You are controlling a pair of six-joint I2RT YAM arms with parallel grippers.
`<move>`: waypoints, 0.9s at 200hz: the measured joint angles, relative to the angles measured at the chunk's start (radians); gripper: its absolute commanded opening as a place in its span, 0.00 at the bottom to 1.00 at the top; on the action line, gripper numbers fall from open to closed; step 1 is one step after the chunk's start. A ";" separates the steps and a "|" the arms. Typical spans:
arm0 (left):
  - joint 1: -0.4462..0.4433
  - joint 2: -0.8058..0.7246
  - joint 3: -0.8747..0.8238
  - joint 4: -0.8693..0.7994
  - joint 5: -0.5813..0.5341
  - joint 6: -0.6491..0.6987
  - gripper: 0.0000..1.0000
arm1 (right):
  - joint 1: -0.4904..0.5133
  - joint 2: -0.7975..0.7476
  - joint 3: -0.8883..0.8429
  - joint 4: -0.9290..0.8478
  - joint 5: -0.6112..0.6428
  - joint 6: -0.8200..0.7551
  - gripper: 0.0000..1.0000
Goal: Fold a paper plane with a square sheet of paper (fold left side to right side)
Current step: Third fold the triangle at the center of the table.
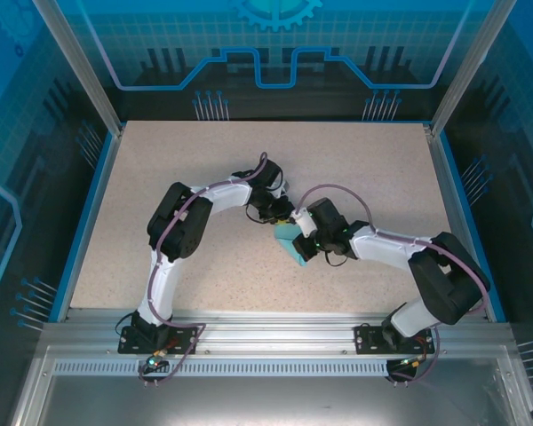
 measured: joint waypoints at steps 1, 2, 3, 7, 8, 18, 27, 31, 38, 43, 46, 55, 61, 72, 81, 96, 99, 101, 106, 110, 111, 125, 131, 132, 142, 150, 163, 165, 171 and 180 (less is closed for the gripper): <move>0.000 0.000 0.000 0.000 0.000 0.000 0.23 | 0.000 0.000 0.000 0.000 -0.001 0.001 0.00; 0.000 0.000 0.000 0.000 0.000 0.000 0.23 | -0.002 0.002 0.000 0.000 -0.002 0.002 0.00; 0.000 0.000 0.001 0.000 0.000 0.000 0.23 | -0.002 0.002 0.000 0.000 -0.002 0.002 0.00; 0.000 0.000 0.002 -0.001 0.000 0.000 0.23 | -0.006 0.005 0.000 0.000 -0.005 0.005 0.00; 0.000 0.001 0.002 -0.001 0.000 0.000 0.23 | -0.007 0.006 0.000 0.000 -0.006 0.006 0.00; -0.001 0.002 0.005 -0.005 0.000 0.000 0.23 | -0.015 0.013 0.002 -0.005 -0.013 0.013 0.00; -0.001 0.002 0.006 -0.007 -0.002 0.000 0.23 | -0.022 0.019 0.005 -0.011 -0.017 0.020 0.00; -0.001 0.003 0.007 -0.008 -0.004 0.000 0.23 | -0.026 0.024 0.008 -0.015 -0.019 0.022 0.00; -0.001 0.003 0.008 -0.009 -0.005 0.000 0.23 | -0.031 0.031 0.014 -0.021 -0.019 0.025 0.00; -0.002 0.003 0.009 -0.010 -0.006 0.000 0.23 | -0.034 0.035 0.019 -0.025 -0.018 0.029 0.00; -0.002 0.003 0.009 -0.010 -0.007 0.000 0.23 | -0.036 0.039 0.022 -0.026 -0.018 0.030 0.00; -0.003 0.003 0.011 -0.013 -0.009 0.000 0.23 | -0.041 0.047 0.030 -0.030 -0.018 0.034 0.00; -0.004 0.003 0.012 -0.015 -0.011 0.000 0.23 | -0.045 0.053 0.036 -0.033 -0.019 0.037 0.00; -0.005 0.005 0.013 -0.017 -0.013 0.000 0.22 | -0.052 0.066 0.046 -0.035 -0.020 0.042 0.00; -0.005 0.005 0.014 -0.018 -0.015 0.000 0.22 | -0.057 0.077 0.053 -0.037 -0.019 0.045 0.00; -0.005 0.006 0.018 -0.023 -0.016 0.000 0.22 | -0.064 0.092 0.060 -0.040 -0.019 0.047 0.00; -0.005 0.006 0.018 -0.023 -0.016 0.000 0.22 | -0.064 0.094 0.061 -0.041 -0.019 0.047 0.00; -0.005 0.006 0.019 -0.024 -0.016 0.000 0.22 | -0.065 0.095 0.061 -0.041 -0.019 0.047 0.00; -0.005 0.007 0.020 -0.026 -0.016 0.000 0.22 | -0.066 0.098 0.064 -0.043 -0.019 0.047 0.00; -0.005 0.007 0.020 -0.026 -0.016 0.000 0.22 | -0.067 0.100 0.065 -0.045 -0.019 0.047 0.00; -0.005 0.007 0.020 -0.026 -0.016 0.000 0.22 | -0.067 0.100 0.066 -0.045 -0.019 0.047 0.00; -0.005 0.007 0.021 -0.027 -0.016 0.000 0.22 | -0.071 0.105 0.069 -0.045 -0.019 0.047 0.00; -0.005 0.008 0.022 -0.029 -0.016 0.000 0.22 | -0.072 0.106 0.070 -0.045 -0.019 0.047 0.00; -0.005 0.008 0.022 -0.029 -0.016 0.000 0.22 | -0.072 0.106 0.070 -0.045 -0.019 0.047 0.00; -0.005 0.009 0.024 -0.031 -0.016 0.000 0.22 | -0.074 0.109 0.071 -0.045 -0.019 0.048 0.00; -0.005 0.010 0.025 -0.032 -0.016 0.000 0.22 | -0.074 0.111 0.072 -0.047 -0.019 0.048 0.00; -0.005 0.011 0.025 -0.033 -0.016 0.000 0.22 | -0.074 0.116 0.073 -0.048 -0.019 0.048 0.00; -0.005 0.011 0.025 -0.033 -0.016 0.000 0.22 | -0.074 0.117 0.073 -0.048 -0.019 0.049 0.00; -0.005 0.011 0.025 -0.033 -0.016 0.000 0.22 | -0.074 0.120 0.074 -0.050 -0.020 0.050 0.00; -0.005 0.011 0.025 -0.033 -0.016 0.000 0.22 | -0.074 0.125 0.075 -0.051 -0.020 0.051 0.00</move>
